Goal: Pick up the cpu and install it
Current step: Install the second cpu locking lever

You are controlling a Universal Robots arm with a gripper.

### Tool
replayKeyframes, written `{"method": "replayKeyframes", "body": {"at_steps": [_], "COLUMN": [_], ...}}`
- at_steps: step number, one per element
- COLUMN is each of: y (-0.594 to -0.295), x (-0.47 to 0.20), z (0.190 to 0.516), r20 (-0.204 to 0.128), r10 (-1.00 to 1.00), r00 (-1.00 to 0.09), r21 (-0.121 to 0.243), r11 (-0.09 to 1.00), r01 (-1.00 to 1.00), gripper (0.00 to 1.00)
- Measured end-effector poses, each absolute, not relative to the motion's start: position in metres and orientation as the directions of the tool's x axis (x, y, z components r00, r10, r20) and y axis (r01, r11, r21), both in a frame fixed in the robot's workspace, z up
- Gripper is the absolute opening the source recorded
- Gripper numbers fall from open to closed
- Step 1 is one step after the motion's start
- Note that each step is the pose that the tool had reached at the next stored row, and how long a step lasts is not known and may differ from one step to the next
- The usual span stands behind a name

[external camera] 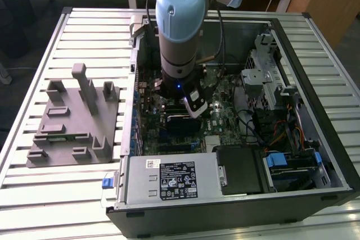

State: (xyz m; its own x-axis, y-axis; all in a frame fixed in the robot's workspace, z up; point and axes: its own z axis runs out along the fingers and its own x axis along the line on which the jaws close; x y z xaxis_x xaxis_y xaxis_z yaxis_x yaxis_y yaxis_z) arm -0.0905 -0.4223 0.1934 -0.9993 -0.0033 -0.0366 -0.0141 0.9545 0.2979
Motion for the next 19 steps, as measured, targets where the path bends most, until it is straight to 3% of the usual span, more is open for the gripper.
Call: {"method": "replayKeyframes", "body": {"at_steps": [19], "y": [-0.4223], "x": [-0.0926], "z": [0.1874], "r20": [-0.037], "r10": [-0.016], "r00": [-0.999], "r21": [0.316], "r11": [0.948], "r01": [-0.027], "gripper": [0.11]}}
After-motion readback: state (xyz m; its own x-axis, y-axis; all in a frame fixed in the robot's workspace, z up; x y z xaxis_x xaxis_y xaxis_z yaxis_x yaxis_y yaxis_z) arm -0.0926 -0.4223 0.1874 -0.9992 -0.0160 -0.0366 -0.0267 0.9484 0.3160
